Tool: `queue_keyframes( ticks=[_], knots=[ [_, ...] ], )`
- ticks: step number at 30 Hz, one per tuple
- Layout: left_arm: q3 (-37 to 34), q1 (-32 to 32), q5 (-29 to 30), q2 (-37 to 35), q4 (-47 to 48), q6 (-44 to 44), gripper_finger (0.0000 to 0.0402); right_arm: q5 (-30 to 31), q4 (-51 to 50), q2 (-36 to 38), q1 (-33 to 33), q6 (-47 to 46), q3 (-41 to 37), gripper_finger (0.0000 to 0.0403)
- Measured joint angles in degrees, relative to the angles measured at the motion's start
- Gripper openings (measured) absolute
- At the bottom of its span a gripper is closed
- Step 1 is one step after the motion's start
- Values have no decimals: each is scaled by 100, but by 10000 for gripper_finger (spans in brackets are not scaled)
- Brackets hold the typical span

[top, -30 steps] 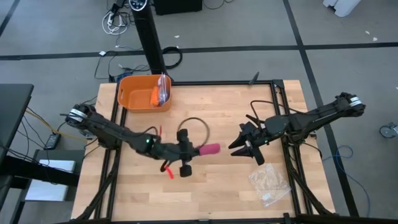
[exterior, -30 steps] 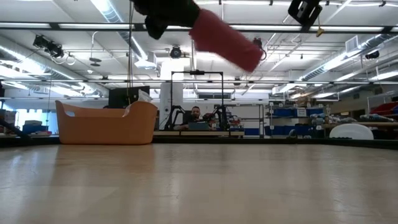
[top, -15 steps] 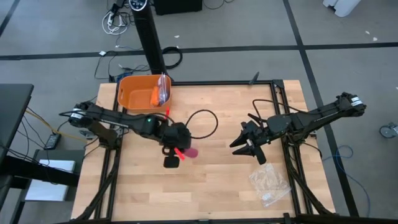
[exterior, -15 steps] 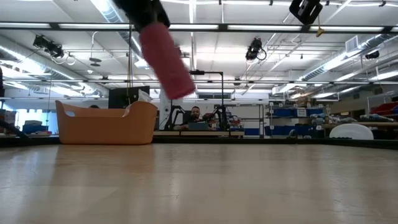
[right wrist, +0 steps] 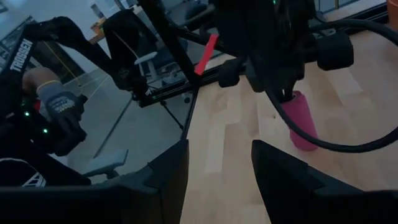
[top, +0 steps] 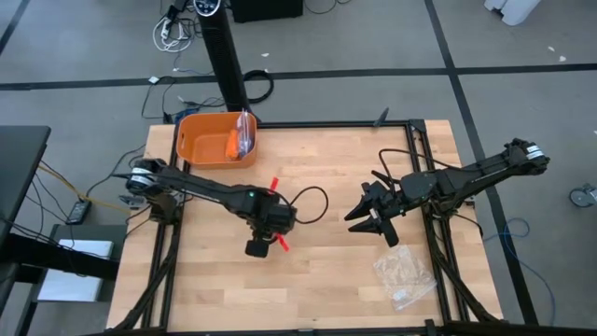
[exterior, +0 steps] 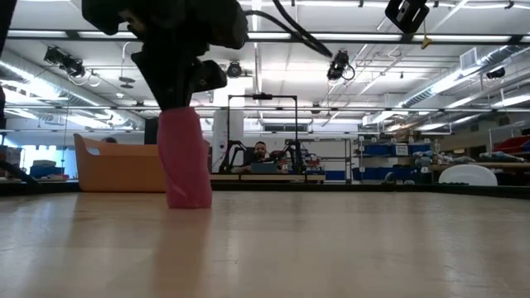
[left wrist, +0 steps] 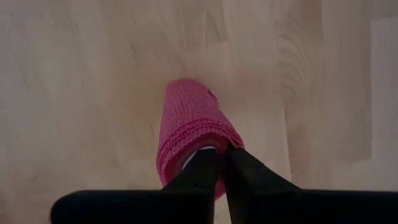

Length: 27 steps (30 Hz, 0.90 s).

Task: Roll bandage
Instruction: Roll the pink bandage

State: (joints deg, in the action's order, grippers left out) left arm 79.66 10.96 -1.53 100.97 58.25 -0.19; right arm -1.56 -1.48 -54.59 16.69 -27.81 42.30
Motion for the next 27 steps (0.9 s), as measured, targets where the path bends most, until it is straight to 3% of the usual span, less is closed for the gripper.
queue_keyframes(
  ticks=[15,21,27],
  knots=[
    [563,2,197,78,279,-149,79,0,-42,-2,0,9,0,180],
    [698,0,269,76,308,-138,74,0,-48,-2,7,13,0,180],
    [517,2,307,74,303,-136,36,0,-50,-2,7,53,0,180]
  ],
)
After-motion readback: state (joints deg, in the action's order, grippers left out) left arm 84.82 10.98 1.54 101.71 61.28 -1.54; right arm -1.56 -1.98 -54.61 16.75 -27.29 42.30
